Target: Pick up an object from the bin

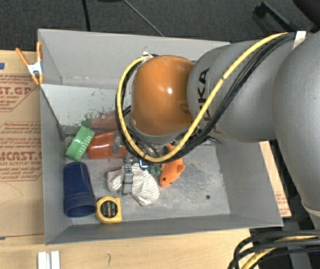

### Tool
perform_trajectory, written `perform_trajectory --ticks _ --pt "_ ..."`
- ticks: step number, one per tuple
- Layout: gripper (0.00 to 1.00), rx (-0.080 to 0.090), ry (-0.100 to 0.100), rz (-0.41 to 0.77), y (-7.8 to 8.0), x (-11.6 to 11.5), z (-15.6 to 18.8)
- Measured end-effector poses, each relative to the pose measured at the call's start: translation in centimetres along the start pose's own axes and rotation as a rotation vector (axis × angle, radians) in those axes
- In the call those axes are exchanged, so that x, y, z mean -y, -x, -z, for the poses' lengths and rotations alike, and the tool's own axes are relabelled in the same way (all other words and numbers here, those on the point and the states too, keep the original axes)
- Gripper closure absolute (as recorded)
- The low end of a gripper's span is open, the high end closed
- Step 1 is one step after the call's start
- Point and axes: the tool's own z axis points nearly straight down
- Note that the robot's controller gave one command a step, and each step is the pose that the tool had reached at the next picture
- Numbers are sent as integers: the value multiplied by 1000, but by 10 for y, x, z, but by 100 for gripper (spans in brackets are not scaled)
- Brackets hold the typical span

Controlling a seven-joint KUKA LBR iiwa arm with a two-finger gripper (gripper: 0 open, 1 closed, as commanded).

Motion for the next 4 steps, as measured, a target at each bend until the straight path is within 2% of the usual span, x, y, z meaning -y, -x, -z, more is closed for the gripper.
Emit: perform_trajectory --ticks 1,2,3,4 --pt "0 7 1 -2 2 1 4" --pt "0 16 3 53 4 15 -30" --pt "0 11 1 66 10 35 -91" --pt "100 7 2 14 11 39 -108"
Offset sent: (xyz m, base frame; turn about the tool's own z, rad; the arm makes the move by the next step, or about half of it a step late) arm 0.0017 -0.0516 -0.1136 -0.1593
